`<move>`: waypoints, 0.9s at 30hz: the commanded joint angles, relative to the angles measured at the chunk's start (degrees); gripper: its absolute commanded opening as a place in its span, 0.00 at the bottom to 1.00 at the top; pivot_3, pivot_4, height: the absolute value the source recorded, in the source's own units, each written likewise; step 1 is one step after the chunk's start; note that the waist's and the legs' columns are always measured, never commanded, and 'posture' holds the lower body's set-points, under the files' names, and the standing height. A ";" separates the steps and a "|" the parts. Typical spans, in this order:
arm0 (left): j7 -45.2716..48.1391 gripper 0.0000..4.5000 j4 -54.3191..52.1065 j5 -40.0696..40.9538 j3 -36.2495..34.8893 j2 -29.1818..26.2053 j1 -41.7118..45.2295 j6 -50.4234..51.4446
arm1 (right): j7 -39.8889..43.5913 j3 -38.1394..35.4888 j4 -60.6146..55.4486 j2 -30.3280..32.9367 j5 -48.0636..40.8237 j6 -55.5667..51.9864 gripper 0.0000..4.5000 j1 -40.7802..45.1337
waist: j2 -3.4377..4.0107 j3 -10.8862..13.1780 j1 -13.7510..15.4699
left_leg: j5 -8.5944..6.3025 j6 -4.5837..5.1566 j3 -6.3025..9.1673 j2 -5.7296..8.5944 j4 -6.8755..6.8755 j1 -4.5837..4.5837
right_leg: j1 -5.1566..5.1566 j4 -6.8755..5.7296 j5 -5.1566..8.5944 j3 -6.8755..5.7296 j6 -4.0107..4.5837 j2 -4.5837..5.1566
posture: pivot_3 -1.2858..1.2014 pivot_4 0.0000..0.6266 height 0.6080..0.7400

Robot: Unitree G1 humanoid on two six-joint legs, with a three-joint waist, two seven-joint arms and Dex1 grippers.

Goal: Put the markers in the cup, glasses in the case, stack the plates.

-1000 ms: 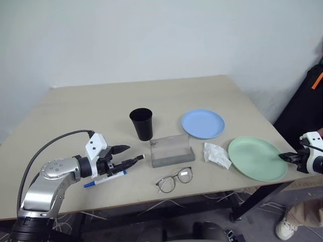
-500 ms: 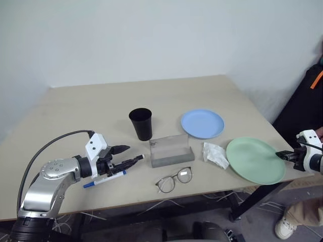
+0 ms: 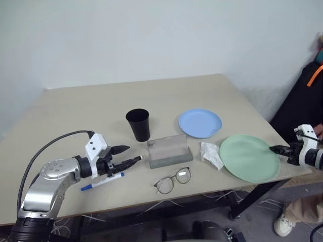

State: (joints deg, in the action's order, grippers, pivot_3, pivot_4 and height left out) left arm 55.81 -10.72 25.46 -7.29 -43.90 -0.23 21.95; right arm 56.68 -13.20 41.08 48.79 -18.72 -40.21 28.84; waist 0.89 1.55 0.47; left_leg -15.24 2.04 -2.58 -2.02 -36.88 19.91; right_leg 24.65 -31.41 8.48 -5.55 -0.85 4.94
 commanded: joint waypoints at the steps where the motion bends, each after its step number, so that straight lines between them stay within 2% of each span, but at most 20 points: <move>1: -0.32 0.70 -2.03 0.61 -1.63 -0.17 0.22 -0.30 | 0.92 -3.35 -0.88 0.90 -3.19 -2.02 0.00 2.67 | -0.02 0.00 0.02 | 0.00 0.00 0.01 0.00 0.00 0.00 | 0.00 0.00 0.00 0.00 0.00 0.00 | 0.52 0.00 0.97; 13: -0.45 0.70 -2.14 0.67 -1.63 -0.22 0.03 -0.35 | 0.11 -4.20 -1.43 0.31 -4.41 -4.15 0.00 4.89 | 0.06 -0.01 0.03 | 0.00 0.00 0.02 0.02 0.00 0.10 | 0.04 -0.04 0.00 0.03 0.00 0.02 | 0.52 0.00 0.97; 16: -0.75 0.70 -2.23 0.74 -1.75 0.02 0.13 -0.45 | -5.19 -2.62 -0.54 -4.71 -4.15 -6.38 0.00 14.16 | 0.19 0.09 -0.63 | -0.02 -0.04 -0.06 0.01 0.00 0.10 | 0.12 -0.17 0.00 0.10 0.00 0.02 | 0.52 0.00 0.97; 17: -0.89 0.70 -2.24 0.75 -1.77 0.16 0.27 -0.45 | -9.09 -2.09 2.81 -8.32 -3.29 -6.50 0.00 20.25 | 0.25 0.11 -1.07 | -0.03 -0.04 -0.09 0.01 0.01 0.22 | 0.17 -0.19 0.00 0.12 0.00 0.02 | 0.52 0.00 0.97; 19: -1.00 0.70 -2.29 0.72 -1.81 0.35 0.41 -0.40 | -13.20 -1.78 7.46 -12.04 -2.02 -6.20 0.00 26.76 | 0.25 0.15 -1.80 | -0.03 -0.03 0.12 0.13 0.01 0.22 | 0.45 -0.14 -0.01 -0.10 -0.01 0.02 | 0.52 0.00 0.97; 22: -0.99 0.70 -2.35 0.62 -1.87 0.48 0.48 -0.27 | -14.22 -1.73 10.53 -12.81 -1.17 -5.59 0.00 29.30 | -0.19 0.14 -1.40 | -0.02 -0.03 0.46 0.11 0.02 0.26 | 0.62 -0.11 -0.02 -0.58 -0.02 -0.02 | 0.52 0.00 0.97; 23: -0.98 0.70 -2.38 0.59 -1.89 0.51 0.48 -0.23 | -14.25 -1.68 11.10 -12.81 -1.07 -5.42 0.00 29.62 | -0.29 0.13 -1.16 | -0.02 -0.03 0.47 0.08 0.01 0.03 | 0.62 -0.25 -0.01 -0.54 -0.02 -0.03 | 0.52 0.00 0.97; 26: -1.00 0.70 -2.43 0.59 -1.91 0.52 0.44 -0.22 | -14.16 -1.52 12.18 -12.74 -0.90 -4.99 0.00 30.17 | -0.23 0.11 -0.37 | -0.02 -0.04 -0.02 -0.08 0.16 0.14 | 0.62 -0.39 -0.14 0.10 0.21 -0.08 | 0.52 0.00 0.97; 27: -1.35 0.70 -2.95 0.76 -2.23 0.60 0.05 -0.04 | -19.23 -1.74 16.43 -16.76 -0.06 -1.18 0.00 33.27 | -0.15 0.08 -0.37 | -0.01 -0.02 -0.05 -0.02 0.17 0.33 | 0.72 -0.39 -0.20 0.21 0.30 -0.06 | 0.52 0.00 0.97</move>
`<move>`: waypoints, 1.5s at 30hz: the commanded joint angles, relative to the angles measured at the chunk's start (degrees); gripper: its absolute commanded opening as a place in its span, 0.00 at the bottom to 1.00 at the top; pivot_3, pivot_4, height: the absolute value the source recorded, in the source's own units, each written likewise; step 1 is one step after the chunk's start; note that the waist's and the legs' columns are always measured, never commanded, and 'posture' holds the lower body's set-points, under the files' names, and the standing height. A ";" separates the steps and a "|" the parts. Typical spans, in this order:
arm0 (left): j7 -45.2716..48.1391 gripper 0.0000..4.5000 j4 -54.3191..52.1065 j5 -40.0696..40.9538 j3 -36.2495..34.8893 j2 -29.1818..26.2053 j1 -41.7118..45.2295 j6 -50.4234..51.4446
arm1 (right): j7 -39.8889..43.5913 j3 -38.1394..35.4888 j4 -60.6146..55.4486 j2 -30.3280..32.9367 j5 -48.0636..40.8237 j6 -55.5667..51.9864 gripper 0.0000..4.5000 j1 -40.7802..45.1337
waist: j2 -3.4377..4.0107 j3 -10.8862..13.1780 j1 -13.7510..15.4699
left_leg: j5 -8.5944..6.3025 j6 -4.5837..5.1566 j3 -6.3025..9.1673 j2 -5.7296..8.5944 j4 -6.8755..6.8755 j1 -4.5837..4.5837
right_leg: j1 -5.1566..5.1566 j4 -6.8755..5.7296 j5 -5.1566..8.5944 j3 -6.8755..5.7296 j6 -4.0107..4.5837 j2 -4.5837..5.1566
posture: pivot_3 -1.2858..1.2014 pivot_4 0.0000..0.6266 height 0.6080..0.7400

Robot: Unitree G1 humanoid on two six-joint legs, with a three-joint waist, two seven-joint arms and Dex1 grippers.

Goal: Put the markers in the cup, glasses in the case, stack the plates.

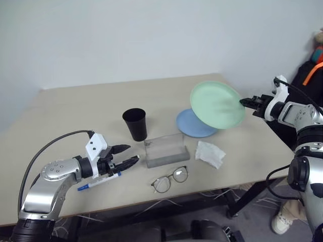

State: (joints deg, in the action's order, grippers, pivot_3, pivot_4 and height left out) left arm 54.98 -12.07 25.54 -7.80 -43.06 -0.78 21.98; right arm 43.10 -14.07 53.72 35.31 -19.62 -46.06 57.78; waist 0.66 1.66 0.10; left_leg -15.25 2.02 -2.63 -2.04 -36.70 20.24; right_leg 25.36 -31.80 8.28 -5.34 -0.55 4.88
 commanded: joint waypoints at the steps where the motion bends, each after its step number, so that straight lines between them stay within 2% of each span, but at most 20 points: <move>1: -0.77 0.70 -1.99 0.80 -1.97 -0.17 0.30 0.06 | -9.46 -1.07 7.11 -6.29 1.51 7.62 0.00 6.72 | 0.09 -0.04 -0.11 | 0.01 0.01 -0.01 0.07 -0.03 0.18 | 0.10 0.00 -0.19 0.12 0.25 -0.01 | 0.52 0.00 0.97; 3: -1.06 0.70 -2.43 0.93 -2.24 -0.09 -0.02 0.23 | -13.49 -1.50 11.50 -9.40 2.48 11.31 0.00 9.57 | 0.10 -0.04 -1.18 | 0.03 0.04 -0.13 0.17 -0.10 0.30 | 0.06 0.03 -0.78 0.28 0.87 -0.03 | 0.52 0.00 0.97; 8: -1.70 0.70 -3.55 1.18 -3.22 -0.35 -1.29 0.64 | -20.26 -1.81 17.70 -14.52 4.09 18.58 0.00 11.34 | 0.00 -0.09 -1.36 | 0.14 0.25 0.37 0.46 0.13 0.14 | 0.04 0.03 -0.87 0.49 0.76 -0.26 | 0.52 0.00 0.97; 10: -1.85 0.70 -3.91 1.26 -3.42 -0.36 -1.62 0.78 | -21.71 -2.04 18.90 -15.47 4.42 20.30 0.00 11.59 | -0.07 -0.13 -1.29 | 0.13 0.23 0.60 0.55 0.17 0.17 | 0.03 0.05 -0.90 1.51 0.79 -1.01 | 0.52 0.00 0.97; 17: -2.54 0.70 -5.60 1.48 -5.01 -0.22 -3.58 1.29 | -28.05 -2.17 21.38 -17.82 6.21 25.79 0.00 11.18 | -0.11 -0.15 -1.71 | 0.15 0.26 1.26 1.28 0.49 0.20 | -0.12 0.05 -0.86 3.43 0.87 -1.79 | 0.52 0.00 0.97; 23: -2.92 0.70 -6.32 1.59 -5.64 -0.17 -4.59 1.51 | -29.24 -1.49 21.78 -17.09 8.17 26.16 0.00 10.08 | -0.11 -0.16 -1.91 | 0.19 0.33 1.59 1.52 0.51 0.13 | -0.34 0.04 -0.83 4.45 0.90 -2.37 | 0.52 0.00 0.97; 29: -2.87 0.70 -6.29 1.37 -5.67 0.05 -4.85 1.42 | -29.11 -1.18 21.62 -15.84 9.79 25.66 0.00 8.78 | -0.12 -0.15 -2.37 | 0.18 0.33 1.72 1.51 0.58 -0.59 | -1.06 0.12 -0.78 4.60 0.88 -2.52 | 0.52 0.00 0.97; 45: -1.74 0.70 -4.62 0.82 -4.55 -0.14 -2.72 1.39 | -25.06 -0.74 21.14 -17.56 10.68 21.82 0.00 7.62 | -0.12 -0.15 -3.36 | 0.20 0.36 1.78 1.34 0.62 -0.69 | -1.07 0.02 -0.78 5.01 0.88 -3.01 | 0.52 0.00 0.97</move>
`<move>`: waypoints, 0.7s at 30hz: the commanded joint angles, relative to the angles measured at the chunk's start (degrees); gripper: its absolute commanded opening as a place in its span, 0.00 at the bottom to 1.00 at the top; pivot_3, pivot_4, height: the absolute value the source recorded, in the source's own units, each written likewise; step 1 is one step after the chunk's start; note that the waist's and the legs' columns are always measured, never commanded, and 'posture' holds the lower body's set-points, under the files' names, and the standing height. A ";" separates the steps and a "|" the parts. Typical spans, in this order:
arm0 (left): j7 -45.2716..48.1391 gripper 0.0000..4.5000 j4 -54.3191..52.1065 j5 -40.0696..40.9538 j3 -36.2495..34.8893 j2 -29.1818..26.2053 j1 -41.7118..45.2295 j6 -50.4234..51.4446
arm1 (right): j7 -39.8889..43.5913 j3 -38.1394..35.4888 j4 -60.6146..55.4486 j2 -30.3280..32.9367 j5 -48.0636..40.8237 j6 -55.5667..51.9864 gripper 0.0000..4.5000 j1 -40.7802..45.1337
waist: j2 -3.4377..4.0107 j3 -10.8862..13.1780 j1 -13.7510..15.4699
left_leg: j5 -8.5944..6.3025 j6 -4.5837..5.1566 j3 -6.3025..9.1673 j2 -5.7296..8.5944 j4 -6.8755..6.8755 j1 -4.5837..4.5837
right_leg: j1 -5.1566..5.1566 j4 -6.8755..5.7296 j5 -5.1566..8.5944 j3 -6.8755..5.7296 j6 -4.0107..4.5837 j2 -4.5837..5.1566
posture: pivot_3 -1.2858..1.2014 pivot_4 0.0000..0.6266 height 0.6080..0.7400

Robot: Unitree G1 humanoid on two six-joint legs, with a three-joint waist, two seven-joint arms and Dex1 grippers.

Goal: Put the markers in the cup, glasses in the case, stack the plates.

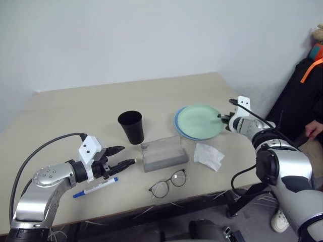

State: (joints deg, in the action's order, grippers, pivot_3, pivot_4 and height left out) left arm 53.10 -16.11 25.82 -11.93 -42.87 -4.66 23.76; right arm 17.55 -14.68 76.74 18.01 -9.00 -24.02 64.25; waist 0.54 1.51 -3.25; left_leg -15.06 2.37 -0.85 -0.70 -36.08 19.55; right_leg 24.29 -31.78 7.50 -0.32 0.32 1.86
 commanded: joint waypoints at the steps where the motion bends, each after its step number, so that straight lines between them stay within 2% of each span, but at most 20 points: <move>1: 0.16 0.70 -0.61 0.54 -0.42 -0.33 1.15 -0.35 | 0.55 -0.21 -1.92 -0.43 0.00 -0.29 0.00 1.25 | 0.00 0.00 0.01 | 0.00 0.00 0.00 0.01 0.00 0.00 | 0.00 0.00 0.00 0.04 0.00 0.00 | 0.52 0.00 0.97; 7: 0.11 0.70 -0.75 0.53 -0.33 -0.24 1.16 -0.22 | 0.82 -0.35 -1.99 -1.04 -0.02 -0.43 0.00 1.68 | -0.01 0.00 0.04 | 0.00 0.00 -0.03 0.13 0.00 0.02 | -0.01 0.01 0.00 0.33 -0.01 0.00 | 0.52 0.00 0.97; 8: 0.05 0.70 -0.80 0.52 -0.28 -0.17 1.15 -0.21 | 0.98 -0.30 -2.03 -1.07 0.04 -0.18 0.05 1.70 | -0.01 0.00 0.04 | 0.00 0.00 -0.04 0.15 0.00 0.02 | -0.01 0.01 0.00 0.36 -0.01 0.00 | 0.52 0.00 0.97; 11: -0.14 0.70 -0.92 0.46 -0.15 0.01 1.15 -0.20 | 1.33 -0.04 -2.18 -0.96 0.31 0.54 0.22 1.79 | -0.01 0.00 0.04 | 0.00 0.00 -0.04 0.16 0.00 0.02 | -0.01 0.01 0.00 0.40 -0.01 -0.01 | 0.52 0.00 0.97; 17: -0.25 0.70 -1.09 0.43 0.05 0.12 1.17 -0.14 | 2.28 1.32 -2.72 0.58 1.62 1.35 0.71 2.23 | -0.01 0.00 0.05 | 0.00 0.00 -0.03 0.14 0.00 0.01 | 0.00 0.00 0.00 0.40 -0.01 -0.05 | 0.52 0.00 0.97; 21: -0.25 0.70 -1.10 0.42 0.06 0.12 1.18 -0.13 | 2.41 1.45 -2.73 0.66 1.65 1.40 0.99 2.23 | -0.01 -0.01 0.01 | 0.00 0.00 -0.05 0.14 0.00 0.01 | 0.00 0.00 0.00 0.43 -0.01 -0.05 | 0.52 0.00 0.97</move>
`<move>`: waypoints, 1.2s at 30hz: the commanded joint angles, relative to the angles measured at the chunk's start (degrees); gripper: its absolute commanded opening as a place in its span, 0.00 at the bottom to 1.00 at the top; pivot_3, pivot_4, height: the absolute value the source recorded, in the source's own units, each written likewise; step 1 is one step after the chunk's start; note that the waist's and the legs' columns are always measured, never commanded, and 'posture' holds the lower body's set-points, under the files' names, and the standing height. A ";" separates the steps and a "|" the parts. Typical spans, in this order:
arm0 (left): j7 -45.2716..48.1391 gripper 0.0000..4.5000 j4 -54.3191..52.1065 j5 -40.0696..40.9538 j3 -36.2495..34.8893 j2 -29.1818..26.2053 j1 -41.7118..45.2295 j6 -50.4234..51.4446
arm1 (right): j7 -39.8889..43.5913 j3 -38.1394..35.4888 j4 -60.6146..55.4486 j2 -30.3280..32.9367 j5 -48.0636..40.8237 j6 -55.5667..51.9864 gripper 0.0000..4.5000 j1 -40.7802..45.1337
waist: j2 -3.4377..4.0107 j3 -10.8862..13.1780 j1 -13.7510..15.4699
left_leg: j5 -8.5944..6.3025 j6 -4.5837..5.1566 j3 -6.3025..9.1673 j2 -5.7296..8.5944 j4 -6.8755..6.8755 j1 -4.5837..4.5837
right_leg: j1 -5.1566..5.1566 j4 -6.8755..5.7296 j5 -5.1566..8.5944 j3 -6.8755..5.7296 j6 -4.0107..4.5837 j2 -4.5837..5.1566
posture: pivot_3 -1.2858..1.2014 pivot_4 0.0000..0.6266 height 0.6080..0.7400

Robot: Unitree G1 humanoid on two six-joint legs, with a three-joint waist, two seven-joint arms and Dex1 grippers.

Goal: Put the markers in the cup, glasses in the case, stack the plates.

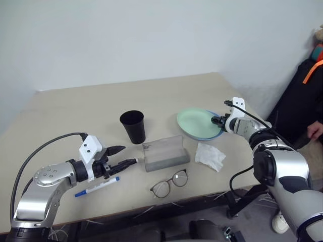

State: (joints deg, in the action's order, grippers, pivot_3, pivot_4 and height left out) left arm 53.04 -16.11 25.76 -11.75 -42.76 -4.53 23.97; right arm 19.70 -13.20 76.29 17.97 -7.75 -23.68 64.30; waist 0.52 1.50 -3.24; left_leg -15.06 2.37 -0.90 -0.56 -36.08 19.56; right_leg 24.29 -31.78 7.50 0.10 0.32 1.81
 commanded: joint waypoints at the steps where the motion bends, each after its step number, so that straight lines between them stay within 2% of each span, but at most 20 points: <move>1: -0.19 0.70 -1.10 0.48 -0.13 0.02 1.05 -0.34 | 0.27 0.00 -2.28 0.70 0.38 1.06 0.99 2.19 | 0.00 0.00 -0.01 | 0.00 0.00 -0.01 0.00 0.00 0.00 | 0.00 0.00 0.00 0.01 0.00 0.00 | 0.52 0.00 0.97; 5: -0.31 0.70 -1.06 0.38 0.27 0.22 1.44 -0.34 | 2.55 1.77 -3.58 2.53 1.64 1.21 0.99 3.24 | 0.00 0.00 0.04 | 0.00 0.00 -0.02 0.00 0.00 0.00 | 0.01 0.00 0.00 0.04 0.00 -0.03 | 0.52 0.00 0.97; 6: -0.35 0.70 -1.05 0.36 0.46 0.34 1.65 -0.34 | 9.55 4.58 -6.39 4.16 2.84 0.42 0.99 2.94 | 0.00 0.00 0.08 | 0.00 0.00 -0.02 0.01 0.00 0.00 | 0.01 0.00 0.00 0.06 0.00 -0.03 | 0.52 0.00 0.97; 8: -0.38 0.70 -1.04 0.33 0.64 0.48 1.87 -0.32 | 18.26 8.02 -9.99 6.03 4.12 -0.74 0.99 2.31 | 0.03 0.02 0.11 | 0.00 0.01 0.00 0.05 -0.01 0.03 | 0.03 0.00 0.00 0.14 -0.01 -0.05 | 0.52 0.00 0.97; 9: -0.37 0.70 -1.01 0.33 0.72 0.55 1.90 -0.33 | 25.86 11.30 -15.98 8.17 4.46 -2.02 0.99 -0.98 | 0.01 0.00 0.11 | 0.01 0.01 -0.01 0.08 -0.01 0.03 | 0.02 -0.01 0.00 0.21 -0.01 -0.06 | 0.52 0.00 0.97; 11: -0.38 0.70 -0.96 0.36 0.80 0.58 1.89 -0.37 | 33.57 14.81 -24.22 10.68 4.28 -4.18 0.99 -5.62 | -0.06 -0.04 0.30 | 0.00 0.01 0.04 0.07 0.00 0.02 | 0.01 -0.01 0.05 0.26 -0.09 -0.07 | 0.52 0.00 0.97; 14: -0.38 0.70 -0.94 0.36 0.84 0.59 1.90 -0.38 | 35.62 16.01 -31.04 11.97 3.38 -7.29 0.99 -8.77 | -0.15 -0.10 0.28 | -0.07 0.08 0.01 0.06 0.01 -0.03 | -0.02 -0.09 0.09 0.34 -0.14 -0.07 | 0.52 0.00 0.97; 16: -0.34 0.70 -0.97 0.39 0.88 0.62 1.85 -0.36 | 39.84 16.80 -38.17 14.02 1.98 -9.19 0.99 -12.75 | -0.14 -0.09 0.23 | -0.06 0.08 -0.08 0.06 0.01 -0.03 | 0.04 -0.12 0.09 0.39 -0.14 -0.07 | 0.52 0.00 0.97; 19: -0.13 0.70 -0.95 0.61 1.03 0.72 1.65 -0.22 | 49.08 19.02 -53.85 19.71 -1.45 -12.76 0.99 -23.66 | -0.13 -0.09 0.68 | -0.06 0.08 -0.03 0.07 -0.02 -0.02 | 0.05 -0.17 0.10 0.37 -0.14 -0.09 | 0.52 0.00 0.97; 23: -0.07 0.70 -1.00 0.71 1.08 0.76 1.46 -0.11 | 51.55 20.36 -62.61 22.13 -3.23 -14.92 0.99 -29.01 | -0.11 -0.06 0.49 | -0.06 0.07 -0.13 0.07 -0.07 -0.06 | 0.04 -0.21 0.12 0.40 -0.17 -0.07 | 0.52 0.00 0.97; 27: -0.08 0.70 -0.88 0.70 1.12 0.82 1.44 -0.12 | 51.25 21.96 -65.80 22.55 -3.10 -15.47 0.99 -31.27 | -0.25 0.01 0.36 | -0.11 -0.01 -0.12 0.00 -0.07 -0.10 | 0.01 -0.10 0.14 0.29 -0.19 -0.05 | 0.52 0.00 0.97; 36: 0.05 0.70 -0.55 0.66 1.38 0.97 1.66 -0.19 | 45.36 26.20 -63.77 19.35 0.46 -13.07 0.99 -31.64 | -0.41 0.04 0.50 | -0.21 -0.19 -0.15 -0.09 -0.16 -0.14 | 0.13 0.04 0.15 -0.24 -0.20 0.06 | 0.52 0.00 0.97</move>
State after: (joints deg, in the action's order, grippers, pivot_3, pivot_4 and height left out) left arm 53.06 -16.05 25.76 -9.90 -41.78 -3.85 24.19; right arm 66.53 12.89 12.42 37.90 -7.98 -38.01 31.02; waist 0.12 1.54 -2.74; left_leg -15.27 2.18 -1.04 -0.66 -36.24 19.42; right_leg 24.41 -31.74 7.64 -0.19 0.12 1.87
